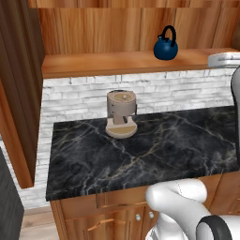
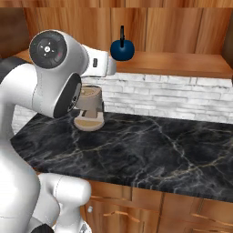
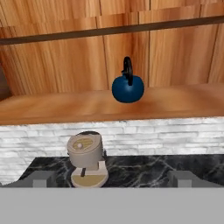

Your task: Open the cabinet, pick the kettle from the cabinet, and place it in the sink.

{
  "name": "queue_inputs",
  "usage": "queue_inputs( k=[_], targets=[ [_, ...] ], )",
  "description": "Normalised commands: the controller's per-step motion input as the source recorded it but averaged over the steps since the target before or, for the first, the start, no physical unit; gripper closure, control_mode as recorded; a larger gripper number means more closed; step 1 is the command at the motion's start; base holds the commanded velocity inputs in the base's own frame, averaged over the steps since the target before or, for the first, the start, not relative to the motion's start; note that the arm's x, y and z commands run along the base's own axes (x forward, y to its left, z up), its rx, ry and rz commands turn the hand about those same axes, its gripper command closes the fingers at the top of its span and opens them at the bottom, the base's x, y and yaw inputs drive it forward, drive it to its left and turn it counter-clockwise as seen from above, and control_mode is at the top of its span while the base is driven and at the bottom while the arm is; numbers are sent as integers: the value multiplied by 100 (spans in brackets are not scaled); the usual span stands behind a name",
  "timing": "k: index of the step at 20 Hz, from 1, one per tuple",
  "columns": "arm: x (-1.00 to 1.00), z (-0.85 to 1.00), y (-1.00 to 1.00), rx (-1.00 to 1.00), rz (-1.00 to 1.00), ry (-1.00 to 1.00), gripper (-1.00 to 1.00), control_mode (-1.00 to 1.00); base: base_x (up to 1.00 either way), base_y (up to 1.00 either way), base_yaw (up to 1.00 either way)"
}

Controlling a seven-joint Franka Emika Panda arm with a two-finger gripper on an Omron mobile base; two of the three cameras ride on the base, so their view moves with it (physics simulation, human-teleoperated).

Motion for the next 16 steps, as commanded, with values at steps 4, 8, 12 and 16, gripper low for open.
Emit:
queue_inputs(
  k=[4, 8, 12, 16],
  targets=[
    [38, 0, 14, 0, 8, 0, -100, -100, 0, 0, 0],
    [39, 0, 3, 0, 7, 0, -100, -100, 0, 0, 0],
    [38, 1, 0, 0, 6, 0, -100, -100, 0, 0, 0],
    [34, 2, 0, 0, 2, 0, -100, -100, 0, 0, 0]
  ],
)
